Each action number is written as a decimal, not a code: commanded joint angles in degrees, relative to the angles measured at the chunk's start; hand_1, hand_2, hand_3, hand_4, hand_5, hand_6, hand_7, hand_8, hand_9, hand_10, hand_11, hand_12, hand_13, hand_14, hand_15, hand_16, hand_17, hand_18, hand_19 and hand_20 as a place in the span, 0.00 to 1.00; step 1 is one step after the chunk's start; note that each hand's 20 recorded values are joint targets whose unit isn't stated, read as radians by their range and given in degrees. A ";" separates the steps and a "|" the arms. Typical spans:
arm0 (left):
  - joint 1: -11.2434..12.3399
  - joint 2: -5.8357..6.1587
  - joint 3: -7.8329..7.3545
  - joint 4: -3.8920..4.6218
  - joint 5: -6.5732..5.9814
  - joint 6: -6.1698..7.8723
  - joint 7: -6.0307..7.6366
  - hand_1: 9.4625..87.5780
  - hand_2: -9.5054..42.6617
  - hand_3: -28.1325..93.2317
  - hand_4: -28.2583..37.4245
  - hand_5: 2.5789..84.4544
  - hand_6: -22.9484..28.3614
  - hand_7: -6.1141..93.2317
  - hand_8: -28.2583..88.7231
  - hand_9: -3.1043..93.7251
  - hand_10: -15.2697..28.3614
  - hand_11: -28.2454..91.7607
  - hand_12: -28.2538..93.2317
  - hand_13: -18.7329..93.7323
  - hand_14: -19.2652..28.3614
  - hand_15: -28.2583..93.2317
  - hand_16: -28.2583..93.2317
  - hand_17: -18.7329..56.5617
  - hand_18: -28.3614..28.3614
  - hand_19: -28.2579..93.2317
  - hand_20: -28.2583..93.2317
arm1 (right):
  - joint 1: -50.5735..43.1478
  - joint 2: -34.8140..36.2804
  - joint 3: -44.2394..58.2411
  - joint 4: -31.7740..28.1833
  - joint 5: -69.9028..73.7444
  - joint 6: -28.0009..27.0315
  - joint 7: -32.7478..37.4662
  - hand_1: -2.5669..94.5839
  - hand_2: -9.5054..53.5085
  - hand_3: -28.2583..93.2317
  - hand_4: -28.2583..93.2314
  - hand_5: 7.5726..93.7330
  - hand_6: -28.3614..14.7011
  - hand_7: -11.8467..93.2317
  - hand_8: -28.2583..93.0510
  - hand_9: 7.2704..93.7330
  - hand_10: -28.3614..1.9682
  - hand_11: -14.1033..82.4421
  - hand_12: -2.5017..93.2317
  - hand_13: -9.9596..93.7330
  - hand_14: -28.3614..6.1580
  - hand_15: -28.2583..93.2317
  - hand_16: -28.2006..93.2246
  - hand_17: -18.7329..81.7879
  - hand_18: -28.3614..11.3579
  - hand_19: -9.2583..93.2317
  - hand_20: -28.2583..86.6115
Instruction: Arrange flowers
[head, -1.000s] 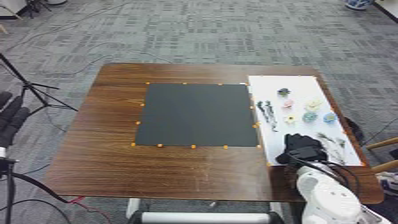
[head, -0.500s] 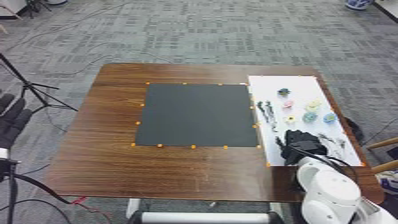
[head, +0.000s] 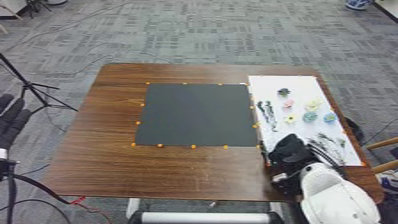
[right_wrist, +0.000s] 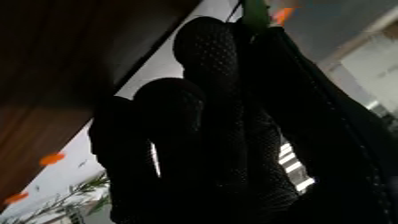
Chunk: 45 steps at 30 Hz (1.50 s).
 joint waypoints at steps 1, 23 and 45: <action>0.19 0.36 -0.30 0.32 -0.95 -0.62 0.17 0.18 0.48 0.79 0.00 0.40 0.60 0.14 0.19 0.35 0.66 0.33 0.33 0.36 0.68 0.41 0.21 0.22 0.65 0.39 0.32 | -0.01 0.38 -1.36 -2.86 -1.95 6.93 -4.20 0.55 0.00 0.84 0.12 0.79 0.60 0.52 0.42 0.94 0.60 0.43 0.48 0.86 0.51 0.76 0.55 0.68 0.04 1.00 0.65; 1.87 -0.65 -1.70 -0.50 -1.35 -0.12 1.26 0.18 0.48 0.79 0.00 0.40 0.60 0.14 0.19 0.35 0.66 0.33 0.33 0.36 0.68 0.42 0.21 0.22 0.65 0.39 0.32 | 2.66 1.76 -5.91 -6.38 -30.21 -27.29 -1.30 0.35 0.00 0.78 0.02 0.63 0.39 0.47 0.14 0.71 0.25 0.54 0.34 0.68 0.29 0.80 0.53 0.58 0.00 1.00 0.62; -0.29 0.73 -0.55 0.63 -0.84 -0.03 -0.46 0.18 0.49 0.79 0.00 0.40 0.60 0.14 0.19 0.35 0.66 0.33 0.33 0.36 0.68 0.42 0.21 0.22 0.65 0.39 0.32 | 9.75 1.78 -19.81 0.51 -33.46 -34.91 1.11 0.42 0.00 0.82 0.02 0.64 0.39 0.48 0.16 0.72 0.25 0.56 0.34 0.69 0.28 0.81 0.53 0.58 0.00 1.00 0.62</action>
